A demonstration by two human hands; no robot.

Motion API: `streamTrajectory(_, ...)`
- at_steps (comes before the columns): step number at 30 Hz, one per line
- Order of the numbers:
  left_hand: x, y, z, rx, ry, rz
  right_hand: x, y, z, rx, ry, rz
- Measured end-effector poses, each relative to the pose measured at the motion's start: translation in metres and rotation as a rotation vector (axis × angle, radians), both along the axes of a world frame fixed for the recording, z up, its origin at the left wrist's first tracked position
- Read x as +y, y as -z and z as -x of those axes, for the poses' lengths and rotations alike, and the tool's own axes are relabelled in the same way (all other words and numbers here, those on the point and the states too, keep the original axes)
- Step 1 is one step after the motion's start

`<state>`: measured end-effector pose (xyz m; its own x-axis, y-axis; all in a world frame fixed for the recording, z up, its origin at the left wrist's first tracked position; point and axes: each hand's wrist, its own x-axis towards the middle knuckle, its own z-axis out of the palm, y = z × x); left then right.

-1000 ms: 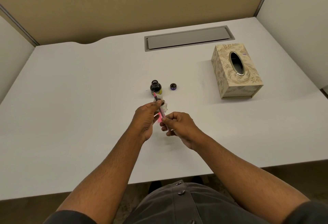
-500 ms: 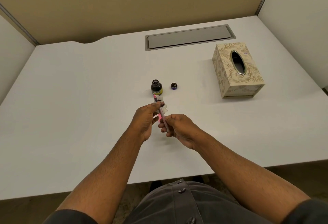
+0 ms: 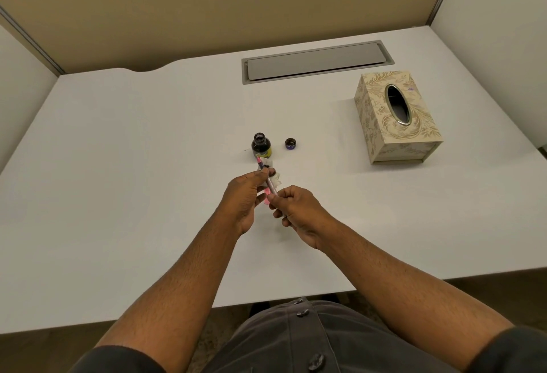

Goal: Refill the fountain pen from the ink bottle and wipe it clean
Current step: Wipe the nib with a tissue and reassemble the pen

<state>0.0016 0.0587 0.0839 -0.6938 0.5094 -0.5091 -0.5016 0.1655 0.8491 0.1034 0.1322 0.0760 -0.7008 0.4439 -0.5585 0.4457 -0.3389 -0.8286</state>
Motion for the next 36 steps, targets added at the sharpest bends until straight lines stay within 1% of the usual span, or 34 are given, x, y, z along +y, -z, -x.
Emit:
streamTrajectory(2, 0.0003, 0.0001, 0.0014, 0.001, 0.0, 0.013, 0.0, -0.0002, 0.0001, 0.006, 0.005, 0.026)
streamTrajectory(5, -0.0003, 0.0025, 0.0022, 0.0, 0.017, 0.008, 0.0004, -0.004, 0.0018, 0.036, -0.007, 0.134)
streamTrajectory(10, -0.0002, 0.0035, 0.0025, 0.005, 0.018, 0.011, -0.0003, -0.0032, 0.0028, 0.008, 0.004, 0.048)
streamTrajectory(14, 0.0006, 0.0014, 0.0036, -0.001, 0.009, 0.0, -0.0008, -0.0062, 0.0039, 0.051, 0.047, 0.162)
streamTrajectory(18, 0.0012, 0.0026, 0.0028, -0.004, 0.02, -0.004, -0.0011, -0.0053, 0.0062, 0.025, 0.025, 0.097)
streamTrajectory(23, 0.0006, 0.0028, 0.0029, -0.007, 0.015, -0.01, -0.0013, -0.0054, 0.006, 0.047, 0.057, 0.203)
streamTrajectory(27, 0.0013, 0.002, 0.0022, -0.013, 0.022, -0.015, -0.0017, -0.0053, 0.0062, 0.046, 0.052, 0.181)
streamTrajectory(32, 0.0, 0.0017, 0.001, -0.009, 0.028, -0.024, -0.0015, -0.0054, 0.0042, 0.056, 0.07, 0.265)
streamTrajectory(36, -0.0004, 0.0027, -0.0004, -0.024, 0.044, -0.042, -0.0019, -0.0049, 0.0042, 0.052, 0.092, 0.221)
